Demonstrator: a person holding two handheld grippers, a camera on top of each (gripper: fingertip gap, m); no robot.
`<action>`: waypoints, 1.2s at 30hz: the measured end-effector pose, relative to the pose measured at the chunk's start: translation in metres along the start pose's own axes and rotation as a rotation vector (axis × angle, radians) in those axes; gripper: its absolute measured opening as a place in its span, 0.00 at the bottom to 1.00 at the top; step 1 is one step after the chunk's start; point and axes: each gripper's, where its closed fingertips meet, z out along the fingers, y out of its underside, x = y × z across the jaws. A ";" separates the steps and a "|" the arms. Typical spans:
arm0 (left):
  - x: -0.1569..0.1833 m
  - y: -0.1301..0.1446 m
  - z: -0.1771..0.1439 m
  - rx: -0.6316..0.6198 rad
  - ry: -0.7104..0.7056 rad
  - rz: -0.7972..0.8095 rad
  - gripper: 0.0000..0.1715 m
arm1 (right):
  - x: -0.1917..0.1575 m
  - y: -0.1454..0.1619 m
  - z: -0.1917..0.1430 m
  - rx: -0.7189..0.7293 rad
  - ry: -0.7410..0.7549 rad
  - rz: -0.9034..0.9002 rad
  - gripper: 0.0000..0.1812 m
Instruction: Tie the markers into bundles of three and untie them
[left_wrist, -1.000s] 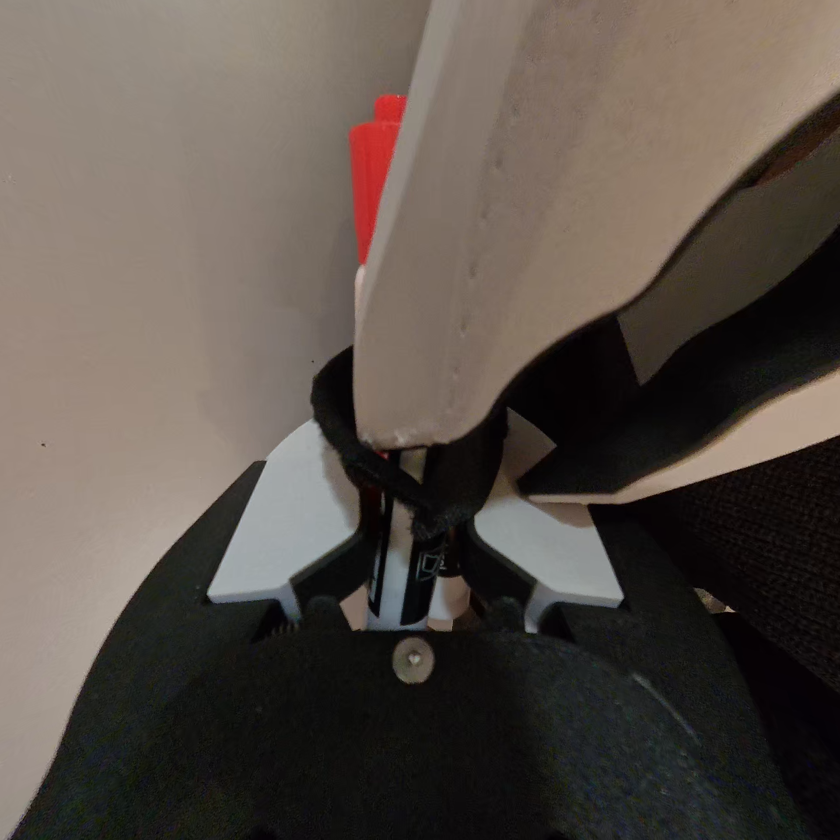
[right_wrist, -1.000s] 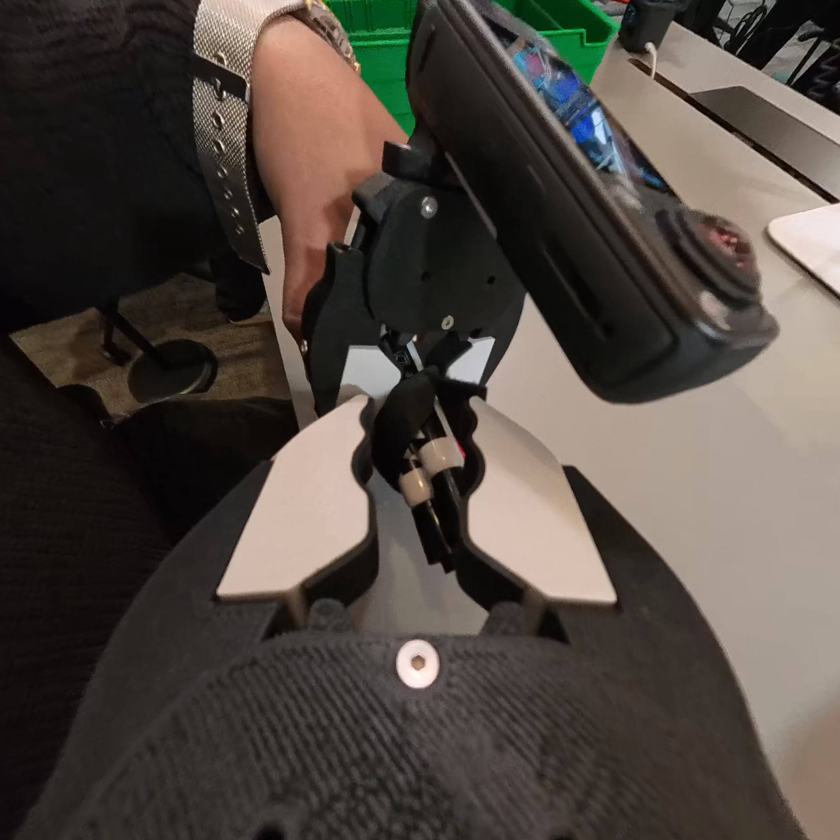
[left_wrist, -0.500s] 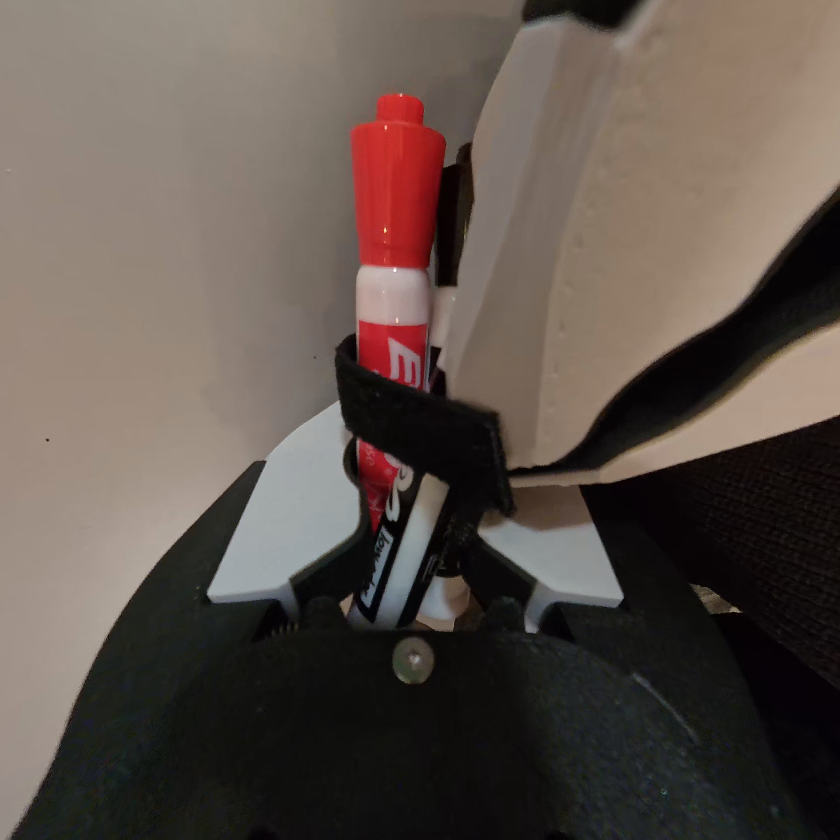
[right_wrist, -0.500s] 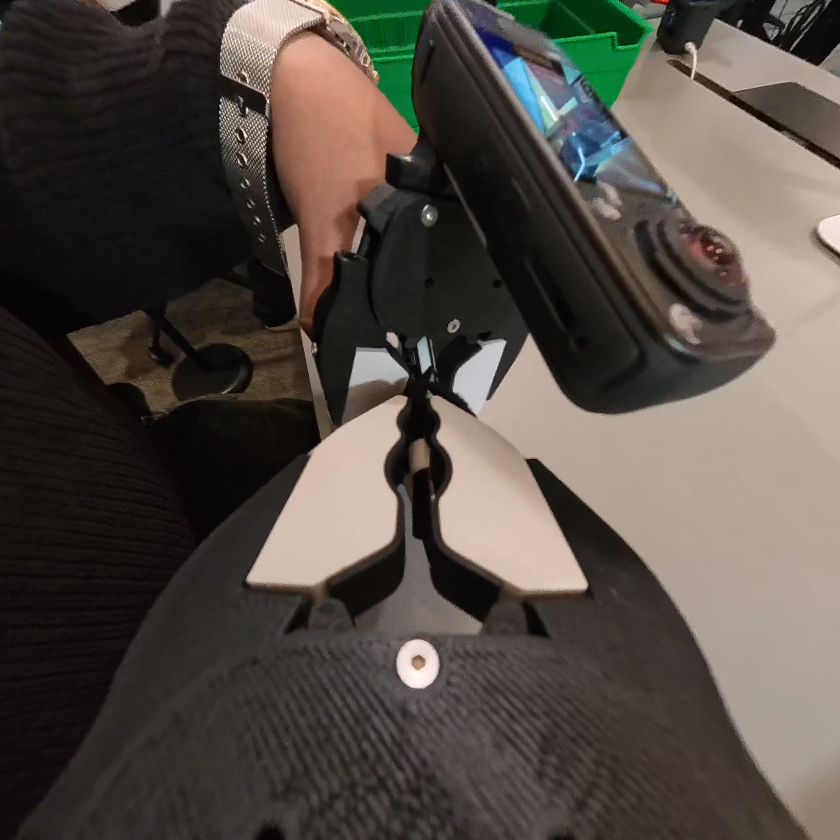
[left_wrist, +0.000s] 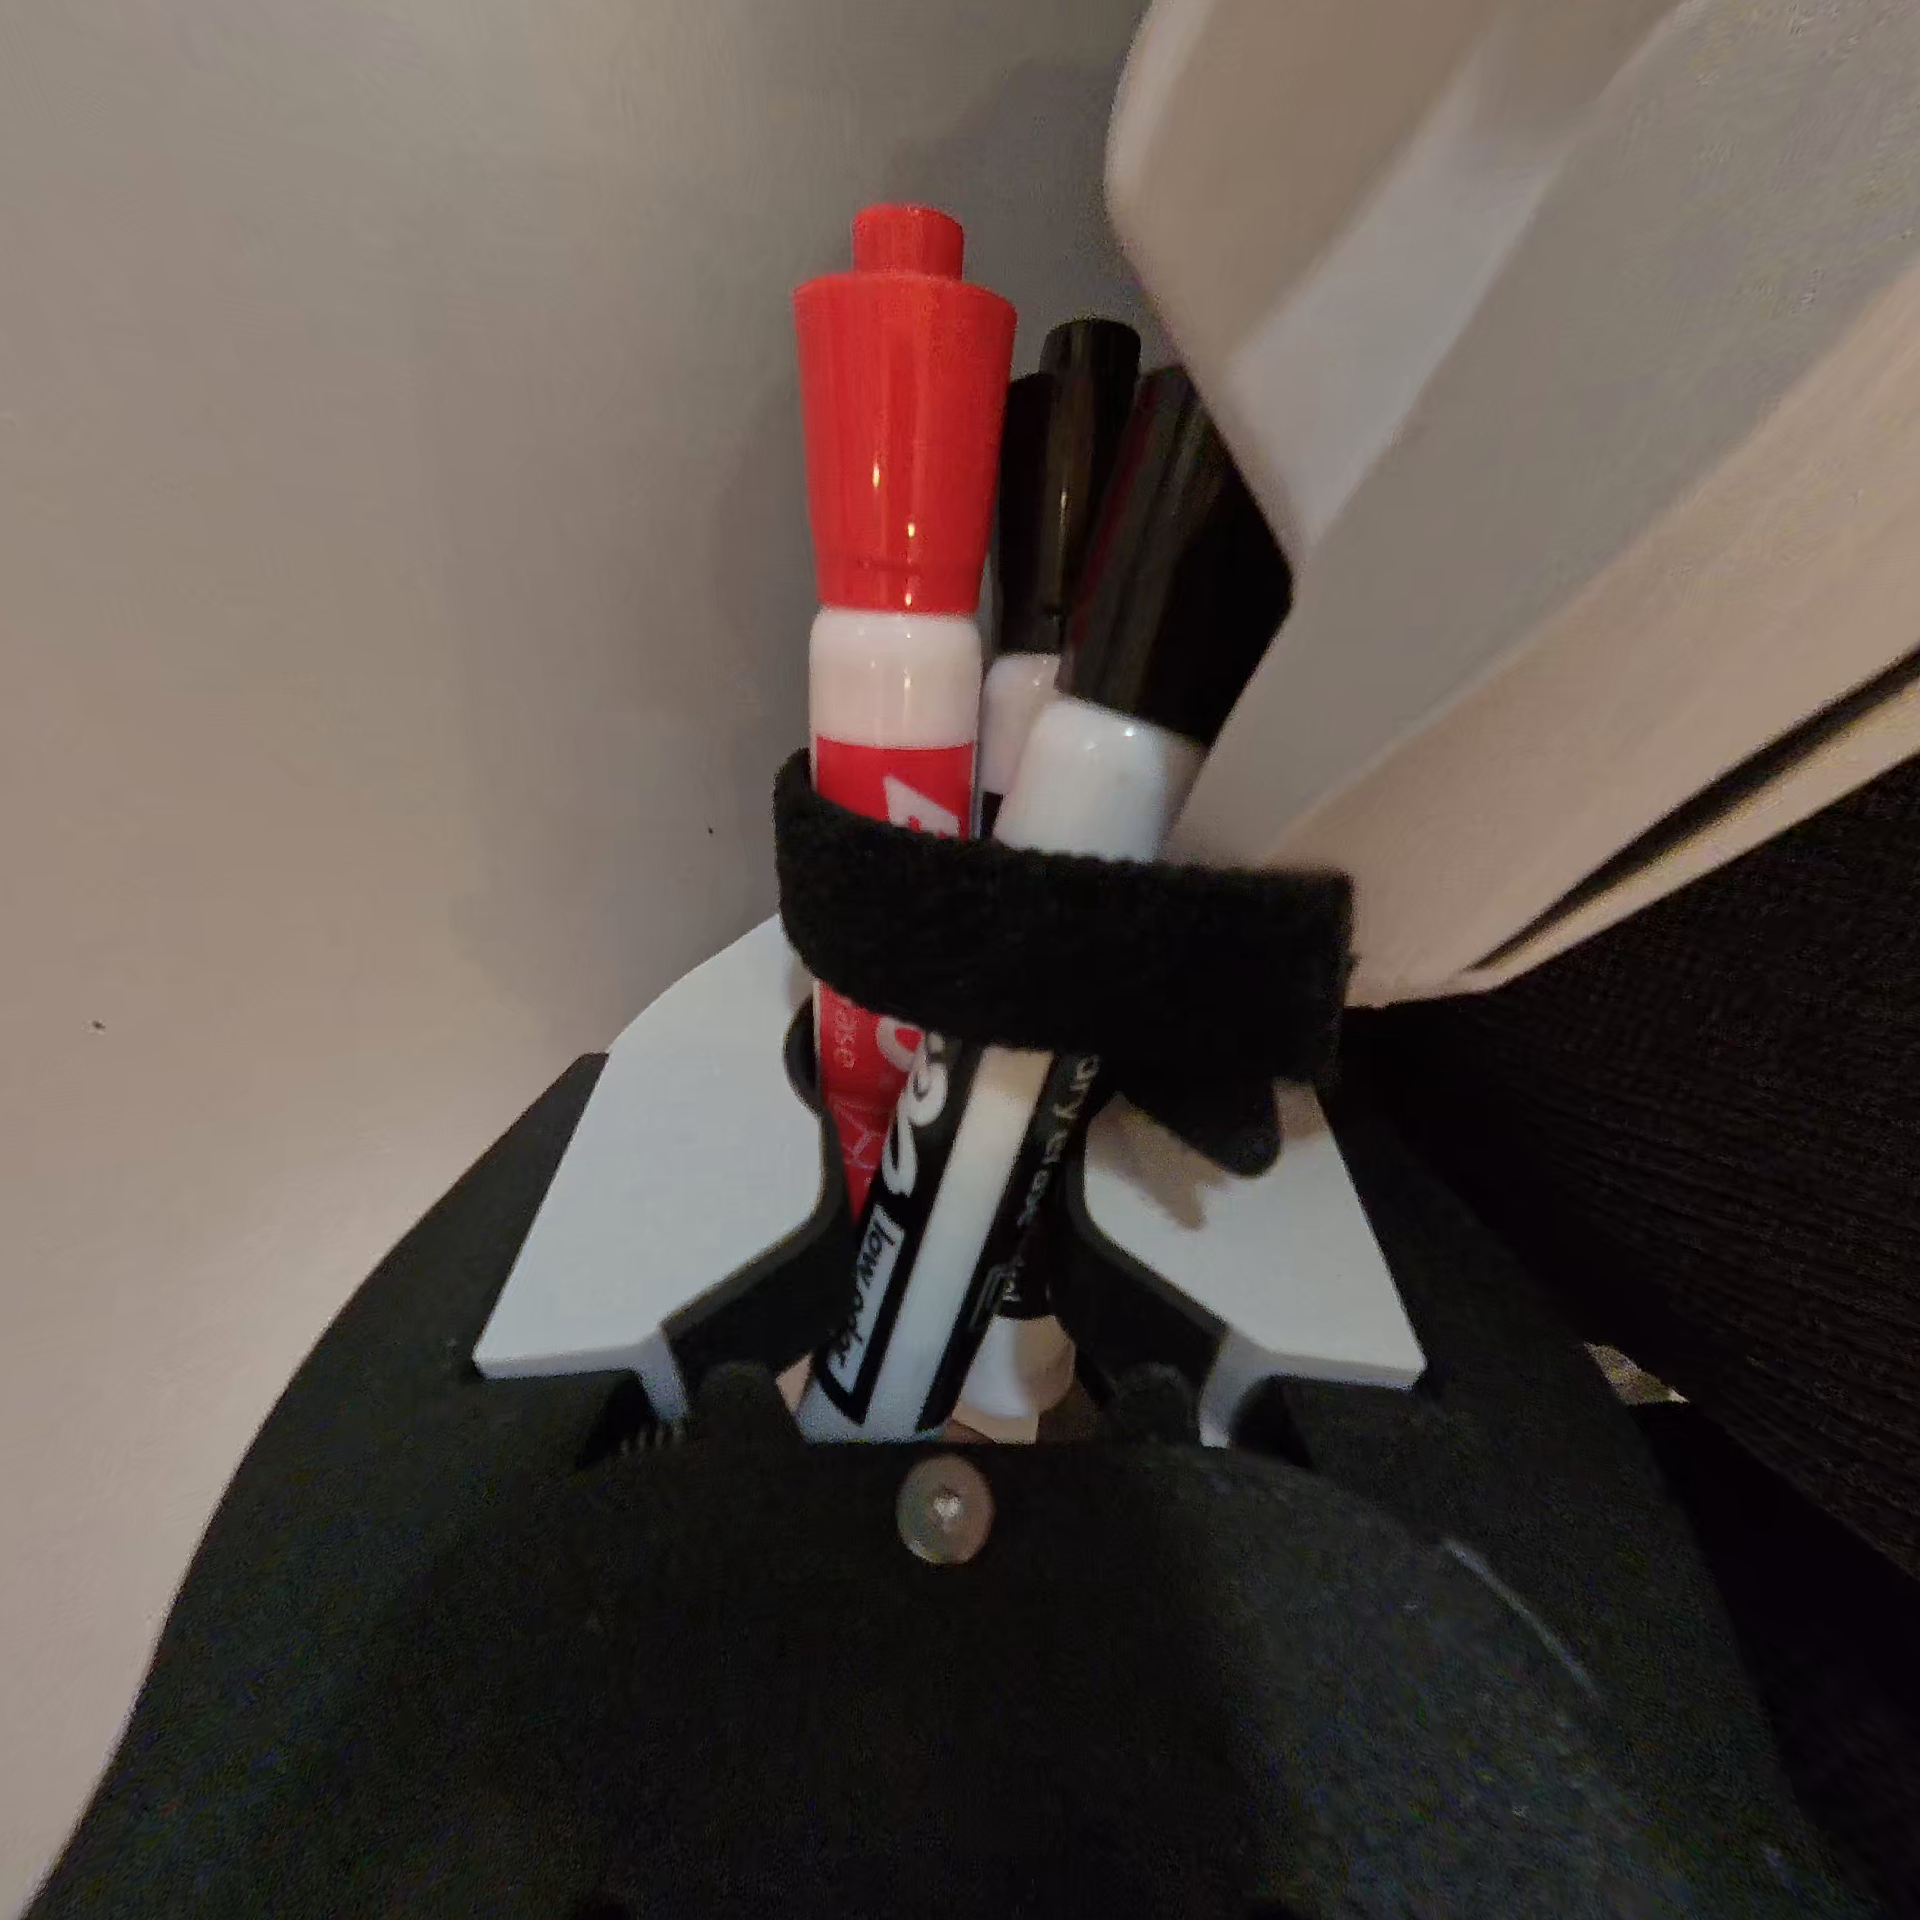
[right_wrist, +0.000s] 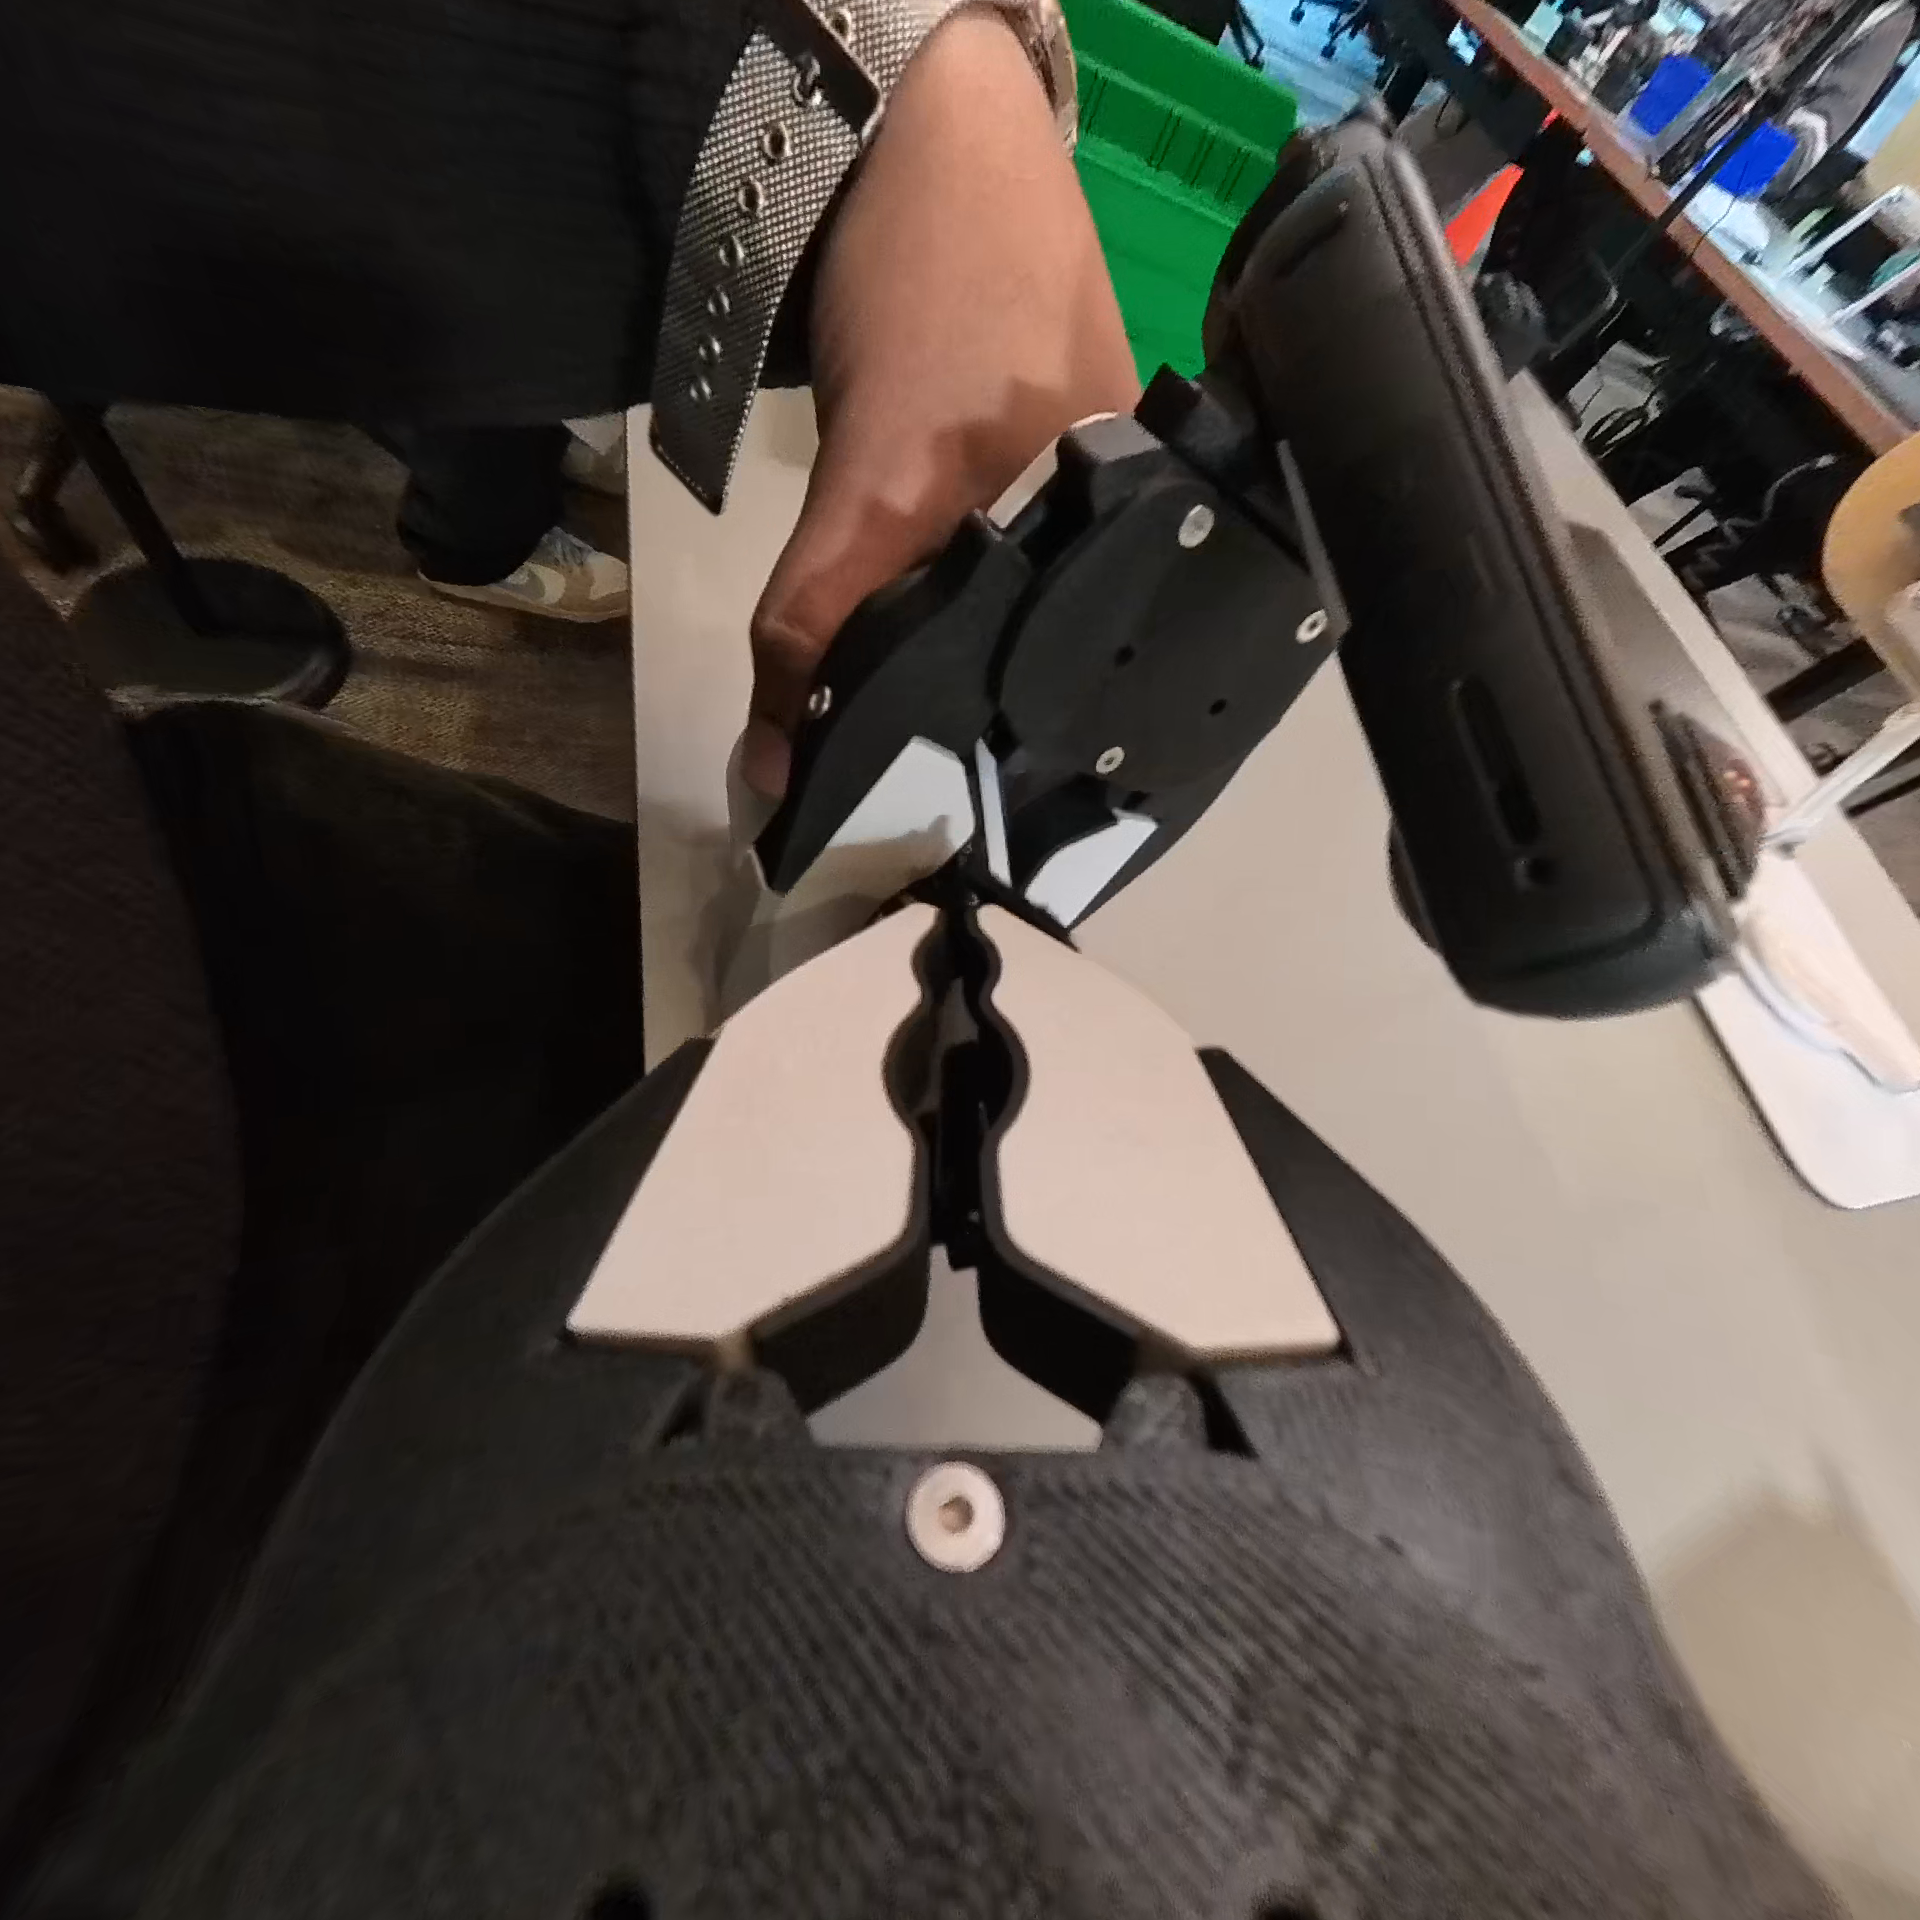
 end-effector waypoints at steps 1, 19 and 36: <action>0.000 -0.002 -0.001 0.011 -0.003 0.003 0.24 | 0.001 0.000 -0.002 0.008 0.011 -0.010 0.01; -0.019 0.003 -0.002 0.032 -0.053 -0.032 0.25 | 0.050 0.010 -0.049 0.189 0.062 0.300 0.01; -0.029 0.011 -0.014 0.010 -0.075 -0.041 0.25 | 0.041 0.007 -0.060 0.243 0.001 0.292 0.01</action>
